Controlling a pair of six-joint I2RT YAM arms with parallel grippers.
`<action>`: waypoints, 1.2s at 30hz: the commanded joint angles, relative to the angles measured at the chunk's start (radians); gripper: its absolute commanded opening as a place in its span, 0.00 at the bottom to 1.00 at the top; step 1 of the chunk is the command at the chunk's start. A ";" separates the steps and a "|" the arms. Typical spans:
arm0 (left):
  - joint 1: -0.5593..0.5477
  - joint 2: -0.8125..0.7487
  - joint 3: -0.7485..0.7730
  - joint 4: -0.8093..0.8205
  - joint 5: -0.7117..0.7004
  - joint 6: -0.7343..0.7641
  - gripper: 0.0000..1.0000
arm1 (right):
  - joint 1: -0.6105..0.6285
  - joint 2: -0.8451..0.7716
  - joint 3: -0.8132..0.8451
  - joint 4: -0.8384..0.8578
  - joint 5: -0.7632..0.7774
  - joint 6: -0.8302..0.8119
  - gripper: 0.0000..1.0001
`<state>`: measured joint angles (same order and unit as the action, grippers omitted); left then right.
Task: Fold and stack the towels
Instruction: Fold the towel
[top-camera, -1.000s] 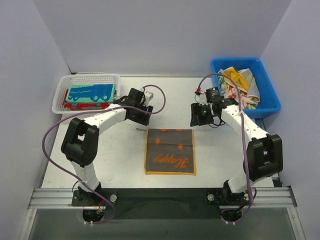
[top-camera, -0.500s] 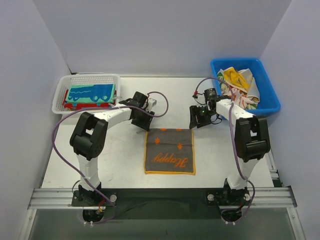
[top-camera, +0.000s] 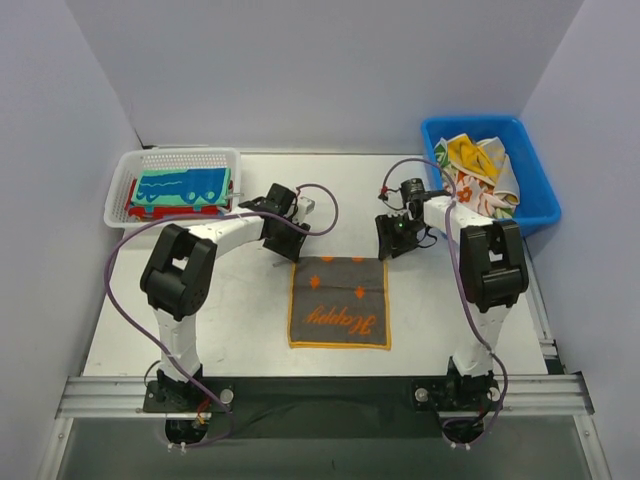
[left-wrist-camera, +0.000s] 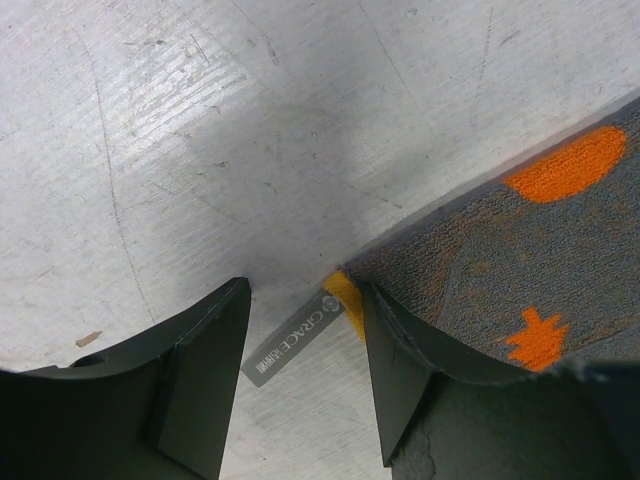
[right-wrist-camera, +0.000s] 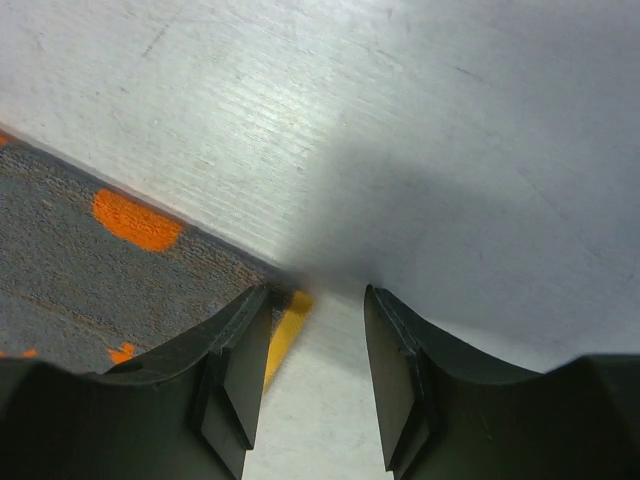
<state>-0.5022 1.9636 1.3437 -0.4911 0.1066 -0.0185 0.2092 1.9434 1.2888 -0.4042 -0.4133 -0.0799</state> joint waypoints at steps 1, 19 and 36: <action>-0.004 -0.008 0.018 -0.024 0.001 0.012 0.60 | 0.039 0.023 0.043 -0.031 0.051 -0.040 0.42; 0.016 -0.038 0.014 -0.006 0.005 -0.012 0.61 | 0.111 0.042 0.023 -0.119 0.206 -0.116 0.24; 0.001 -0.123 -0.012 0.101 0.105 -0.017 0.80 | 0.125 0.040 0.026 -0.108 0.179 -0.176 0.00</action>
<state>-0.4969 1.8675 1.3048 -0.4374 0.1661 -0.0338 0.3233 1.9739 1.3350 -0.4362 -0.2440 -0.2256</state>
